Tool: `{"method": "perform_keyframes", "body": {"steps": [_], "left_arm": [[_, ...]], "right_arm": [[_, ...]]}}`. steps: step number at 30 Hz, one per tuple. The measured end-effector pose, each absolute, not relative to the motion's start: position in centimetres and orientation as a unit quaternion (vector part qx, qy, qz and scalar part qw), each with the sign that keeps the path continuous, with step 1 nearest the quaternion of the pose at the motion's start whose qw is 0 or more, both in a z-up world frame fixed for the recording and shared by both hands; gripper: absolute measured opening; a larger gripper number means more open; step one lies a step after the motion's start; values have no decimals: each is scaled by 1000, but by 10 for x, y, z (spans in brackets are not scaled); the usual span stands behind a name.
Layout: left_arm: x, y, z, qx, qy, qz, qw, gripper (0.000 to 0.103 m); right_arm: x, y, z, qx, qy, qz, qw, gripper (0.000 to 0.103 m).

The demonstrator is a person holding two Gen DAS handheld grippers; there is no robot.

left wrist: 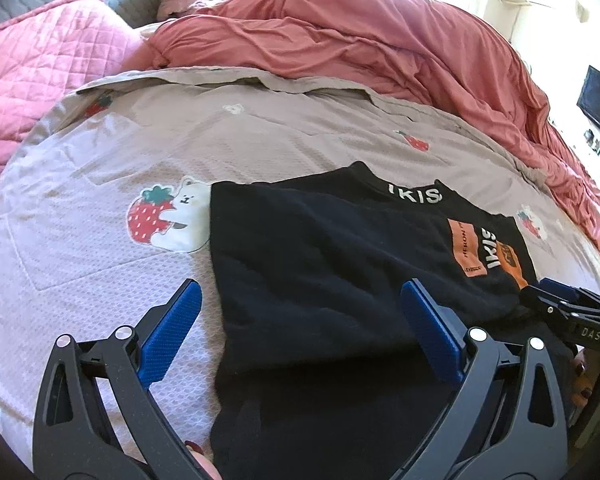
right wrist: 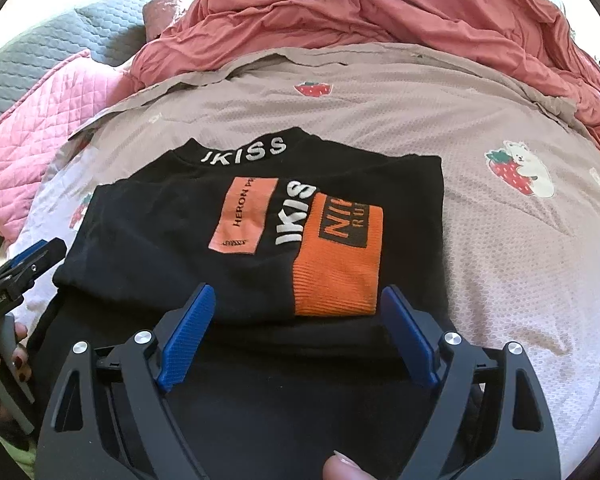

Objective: Fold small clothes

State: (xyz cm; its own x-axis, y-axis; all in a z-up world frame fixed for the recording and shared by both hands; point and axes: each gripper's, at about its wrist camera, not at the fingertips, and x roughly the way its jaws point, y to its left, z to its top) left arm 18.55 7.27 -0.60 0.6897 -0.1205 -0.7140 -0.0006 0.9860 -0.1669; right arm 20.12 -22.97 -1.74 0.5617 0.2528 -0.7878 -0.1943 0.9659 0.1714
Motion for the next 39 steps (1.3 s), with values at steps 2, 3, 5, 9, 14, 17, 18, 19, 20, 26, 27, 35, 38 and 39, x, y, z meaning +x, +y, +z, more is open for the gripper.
{"method": "perform_keyframes", "body": {"steps": [2,3,5,9,14,17,18,19,20,26,27,35,38,39], "left_arm": [[183,76,-5,-80,390,-30,917,93],[181,78,-4,-80,387,-27,918,93],[177,80,-3,-80,383,-22,920,93],[171,87,-2,-90,378,-17,921,93],[163,90,-1,-89,374,-9,923,93],[156,92,-1,-87,370,-5,925,93],[154,93,0,-87,367,-2,926,93],[153,93,0,-87,366,-3,926,93],[151,94,0,-88,365,-3,927,93],[140,91,4,-81,351,-9,933,93],[138,90,4,-78,351,-9,933,93],[129,88,1,-72,355,-2,932,93],[125,88,2,-74,355,-1,932,93],[123,88,2,-74,355,0,932,93]], "right_arm": [[200,-230,-13,34,446,128,885,85],[199,-231,-11,34,445,128,886,85],[198,-232,-7,35,441,128,888,85],[194,-236,2,39,433,127,892,85],[187,-241,11,41,425,128,895,85],[184,-244,15,43,422,128,897,85],[183,-245,16,43,421,127,897,85],[182,-245,17,43,419,127,898,85],[181,-246,18,44,418,127,898,85],[173,-250,22,49,412,130,900,85],[171,-250,24,48,410,131,901,86],[158,-253,30,47,397,135,907,97],[155,-254,31,46,395,137,907,97],[154,-254,31,45,396,137,907,97]]}}
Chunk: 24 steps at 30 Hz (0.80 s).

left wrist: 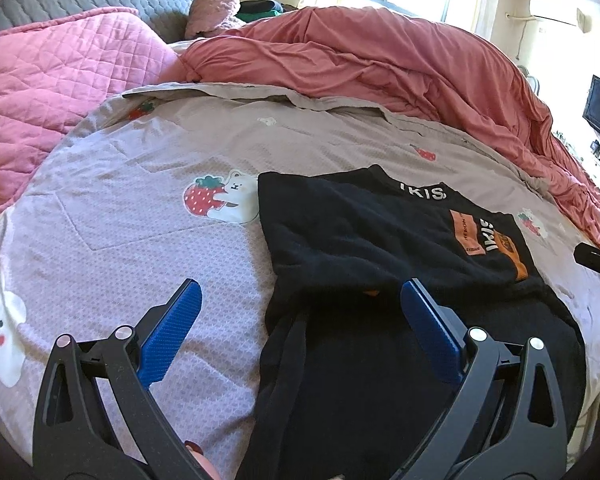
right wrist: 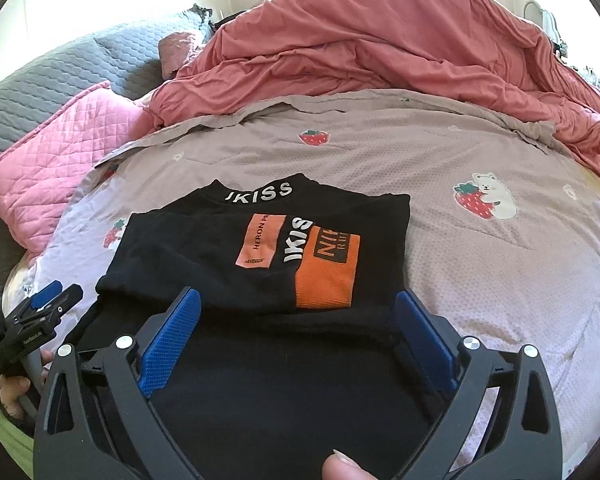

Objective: Fold small clothes

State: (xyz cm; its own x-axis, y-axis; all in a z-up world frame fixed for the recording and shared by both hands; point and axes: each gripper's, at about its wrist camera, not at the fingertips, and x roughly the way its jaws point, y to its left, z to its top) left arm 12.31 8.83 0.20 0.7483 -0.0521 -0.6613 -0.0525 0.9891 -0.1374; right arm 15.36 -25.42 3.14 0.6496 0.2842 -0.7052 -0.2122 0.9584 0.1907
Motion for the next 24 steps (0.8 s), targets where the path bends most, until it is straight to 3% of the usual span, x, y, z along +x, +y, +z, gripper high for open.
{"method": "perform_keyframes", "body": {"steps": [24], "left_arm": [[83,79,5,-50,381,10,923,94]], "right_arm": [[126,-261,25,44,403,146,902,97]]}}
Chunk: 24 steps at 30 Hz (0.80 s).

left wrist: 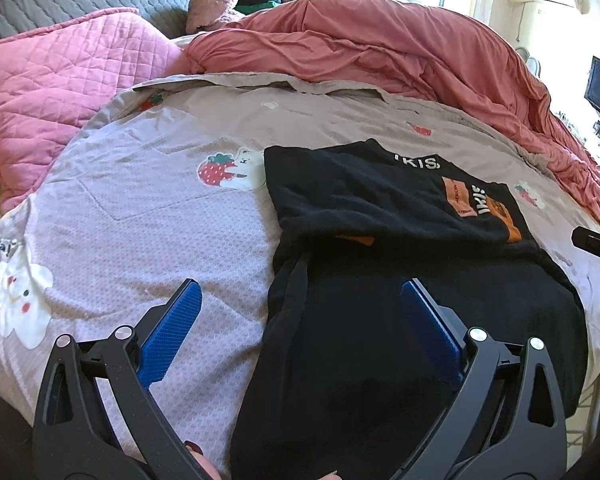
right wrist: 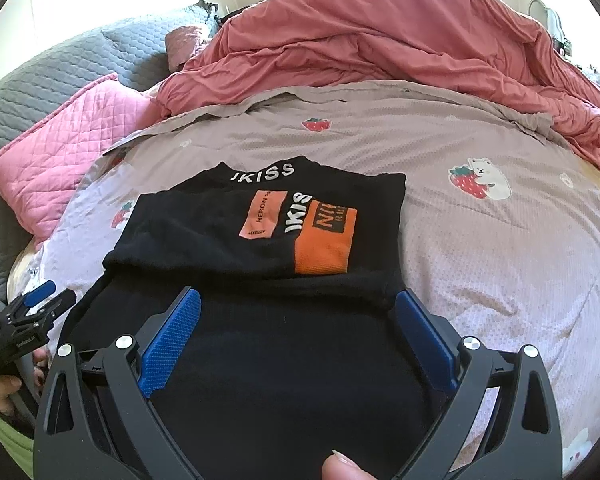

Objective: Fold small clothes

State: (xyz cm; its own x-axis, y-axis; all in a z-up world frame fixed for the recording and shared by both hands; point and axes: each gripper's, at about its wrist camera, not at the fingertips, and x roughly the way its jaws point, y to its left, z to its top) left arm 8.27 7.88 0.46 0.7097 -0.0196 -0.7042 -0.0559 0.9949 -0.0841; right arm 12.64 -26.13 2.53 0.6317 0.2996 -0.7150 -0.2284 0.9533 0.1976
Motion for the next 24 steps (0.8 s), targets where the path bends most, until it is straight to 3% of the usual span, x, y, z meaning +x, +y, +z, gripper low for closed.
{"method": "perform_keyframes", "body": {"steps": [24], "left_arm": [[41,98,4,-69,406,25,911,94]], "right_arm": [[100,-274,22,39,411,149,899,97]]}}
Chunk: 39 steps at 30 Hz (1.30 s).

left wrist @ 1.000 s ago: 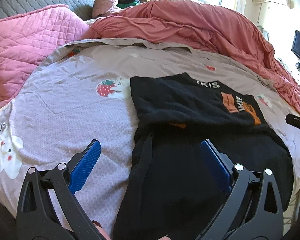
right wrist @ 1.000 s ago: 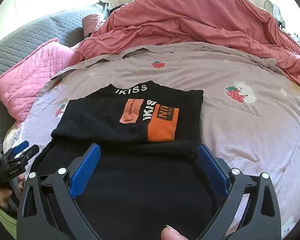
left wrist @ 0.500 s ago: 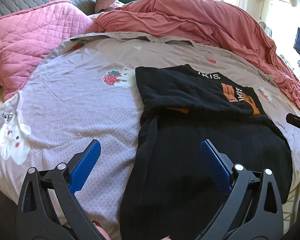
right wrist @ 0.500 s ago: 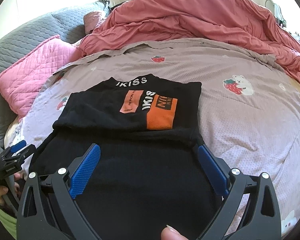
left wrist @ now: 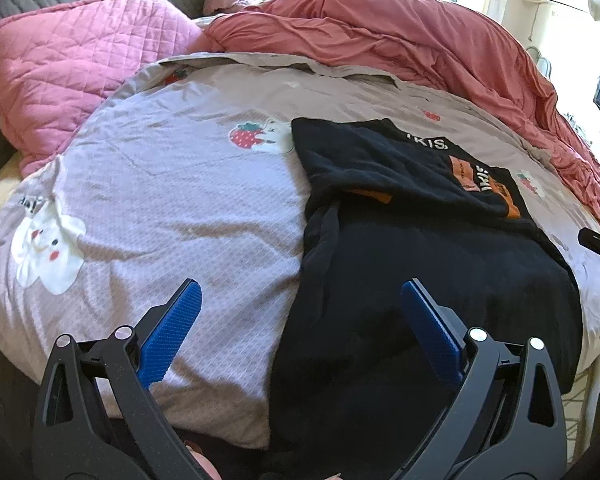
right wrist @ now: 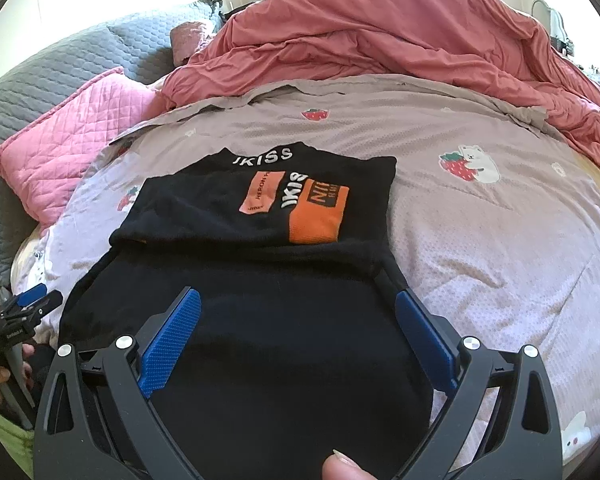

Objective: Fold small clothes

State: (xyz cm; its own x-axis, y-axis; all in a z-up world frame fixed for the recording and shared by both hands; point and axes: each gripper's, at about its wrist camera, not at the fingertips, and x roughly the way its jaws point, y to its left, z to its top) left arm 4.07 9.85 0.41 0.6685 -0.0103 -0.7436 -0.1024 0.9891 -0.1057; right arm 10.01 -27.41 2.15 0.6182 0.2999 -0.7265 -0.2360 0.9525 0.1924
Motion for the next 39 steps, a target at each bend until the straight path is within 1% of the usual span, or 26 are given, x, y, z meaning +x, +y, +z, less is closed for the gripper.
{"method": "perform_keyframes", "body": {"steps": [7,25,31,33,34,36,38,39], "left_arm": [[32,104,3,-70,415,32,907,94],[27,110,-23,-90,479,24,873,93],[22,106,-22,-95,477,3,874,93],[20,104,-22,-101,473,-5,875,91],[20,104,-22,-105,472,-10,875,89],[18,102,-23,-118,472,-26,873,83],[18,100,-25,-122,474,-33,871,74],[17,99,-26,-122,475,-33,871,72]], "right_arm": [[87,-283,12,30,428,145,892,97],[64,-312,-18,16,470,124,874,97],[56,-323,-29,18,488,117,865,97],[54,-328,-31,23,490,114,864,97],[52,-331,-32,26,491,112,864,97],[49,-334,-33,29,492,111,863,97],[47,-337,-36,28,495,109,862,97],[45,-338,-37,29,496,109,861,97]]}}
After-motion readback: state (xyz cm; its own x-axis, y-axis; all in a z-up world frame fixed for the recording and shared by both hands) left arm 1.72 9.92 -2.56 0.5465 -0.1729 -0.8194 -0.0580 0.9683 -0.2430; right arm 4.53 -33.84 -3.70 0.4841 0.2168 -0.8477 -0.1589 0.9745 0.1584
